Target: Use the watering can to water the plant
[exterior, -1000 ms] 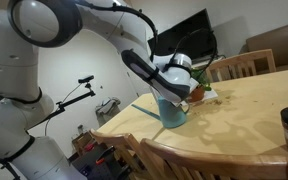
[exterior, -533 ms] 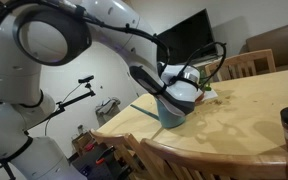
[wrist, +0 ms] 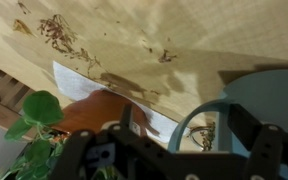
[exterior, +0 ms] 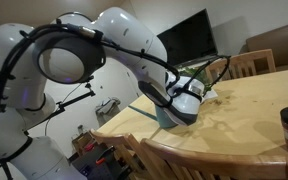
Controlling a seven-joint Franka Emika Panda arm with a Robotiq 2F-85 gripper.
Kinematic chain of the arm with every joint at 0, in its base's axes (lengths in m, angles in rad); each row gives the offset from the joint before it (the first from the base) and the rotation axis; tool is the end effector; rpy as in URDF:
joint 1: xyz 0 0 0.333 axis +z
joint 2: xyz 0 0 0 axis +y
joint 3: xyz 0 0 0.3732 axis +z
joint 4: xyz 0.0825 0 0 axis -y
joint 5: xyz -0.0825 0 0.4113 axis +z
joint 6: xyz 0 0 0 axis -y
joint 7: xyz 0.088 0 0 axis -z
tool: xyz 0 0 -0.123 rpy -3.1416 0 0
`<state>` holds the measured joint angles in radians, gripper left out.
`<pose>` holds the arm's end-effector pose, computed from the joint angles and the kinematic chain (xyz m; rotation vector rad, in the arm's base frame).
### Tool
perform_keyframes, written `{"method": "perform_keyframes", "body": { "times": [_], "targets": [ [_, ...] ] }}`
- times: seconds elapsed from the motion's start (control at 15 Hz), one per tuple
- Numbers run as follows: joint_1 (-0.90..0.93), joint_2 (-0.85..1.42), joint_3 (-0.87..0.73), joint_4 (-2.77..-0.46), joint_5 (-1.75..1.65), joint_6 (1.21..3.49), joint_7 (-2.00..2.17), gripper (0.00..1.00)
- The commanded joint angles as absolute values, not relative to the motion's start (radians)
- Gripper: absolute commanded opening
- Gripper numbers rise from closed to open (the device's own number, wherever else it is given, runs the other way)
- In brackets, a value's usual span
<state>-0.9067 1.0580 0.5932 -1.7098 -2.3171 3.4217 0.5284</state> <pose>0.6089 -0.1320 0.1039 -2.4198 -1.6171 -1.1582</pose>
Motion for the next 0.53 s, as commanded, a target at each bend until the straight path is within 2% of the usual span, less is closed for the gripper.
{"method": "perform_keyframes", "body": {
  "times": [0.0,0.13,0.2,0.27,0.47],
  "targets": [
    [-0.904,1.094,0.605,-1.668,-2.319,3.442,0.513,0.66],
    [-0.904,1.1,0.605,-1.664,-2.318,3.438,0.514,0.49],
    [-0.88,1.08,0.549,-1.699,-2.116,3.453,0.332,0.41],
    [-0.897,1.102,0.594,-1.663,-2.262,3.44,0.472,0.34],
    [-0.894,1.108,0.591,-1.666,-2.23,3.441,0.431,0.12]
  ]
}}
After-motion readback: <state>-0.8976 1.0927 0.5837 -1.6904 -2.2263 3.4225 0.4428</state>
